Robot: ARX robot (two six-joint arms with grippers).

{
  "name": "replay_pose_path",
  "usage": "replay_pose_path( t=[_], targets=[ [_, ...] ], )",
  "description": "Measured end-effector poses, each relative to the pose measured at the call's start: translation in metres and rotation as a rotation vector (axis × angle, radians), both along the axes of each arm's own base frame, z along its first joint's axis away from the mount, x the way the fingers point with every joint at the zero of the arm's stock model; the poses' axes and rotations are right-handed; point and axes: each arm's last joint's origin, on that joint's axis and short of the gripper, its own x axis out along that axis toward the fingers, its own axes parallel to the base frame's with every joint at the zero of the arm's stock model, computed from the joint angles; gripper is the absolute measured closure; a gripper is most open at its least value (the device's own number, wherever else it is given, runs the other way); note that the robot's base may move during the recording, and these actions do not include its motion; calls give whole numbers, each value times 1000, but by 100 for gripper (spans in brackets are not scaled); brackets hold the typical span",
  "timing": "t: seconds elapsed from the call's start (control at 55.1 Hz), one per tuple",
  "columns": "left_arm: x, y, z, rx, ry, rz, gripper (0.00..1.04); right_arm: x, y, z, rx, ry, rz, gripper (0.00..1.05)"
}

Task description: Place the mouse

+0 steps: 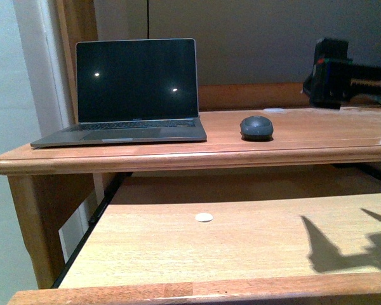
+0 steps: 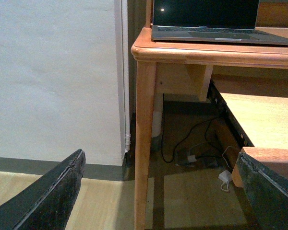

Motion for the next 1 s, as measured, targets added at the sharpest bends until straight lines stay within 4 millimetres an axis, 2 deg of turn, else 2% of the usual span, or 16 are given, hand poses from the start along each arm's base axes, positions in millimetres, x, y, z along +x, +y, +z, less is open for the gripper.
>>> replay_pose_path(
  t=[0.036, 0.073, 0.109, 0.127, 0.163, 0.236, 0.327, 0.418, 0.581, 0.817, 0.999],
  targets=[
    [0, 0, 0, 0, 0, 0, 8, -1, -4, -4, 2, 4, 13, 7],
    [0, 0, 0, 0, 0, -3, 8, -8, -16, -8, 18, -26, 88, 7],
    [0, 0, 0, 0, 0, -1, 8, -28, -39, -21, 28, -62, 175, 7],
    [0, 0, 0, 0, 0, 2, 8, -33, -46, -25, 30, -70, 187, 7],
    [0, 0, 0, 0, 0, 3, 8, -55, -72, -38, 31, -100, 214, 7],
    [0, 0, 0, 0, -2, 5, 8, -77, -104, -65, 30, -88, 215, 7],
    [0, 0, 0, 1, -3, -3, 8, -93, -129, -93, 44, -32, 212, 7],
    [0, 0, 0, 1, -3, 0, 8, -97, -146, -110, 69, 24, 175, 7],
    [0, 0, 0, 1, -3, 0, 8, -107, -151, -117, 69, 19, 251, 7],
    [0, 0, 0, 1, -4, 0, 8, -126, -158, -137, 99, 58, 449, 7],
    [0, 0, 0, 1, -4, 0, 8, -127, -155, -153, 51, 102, 454, 7]
  ],
)
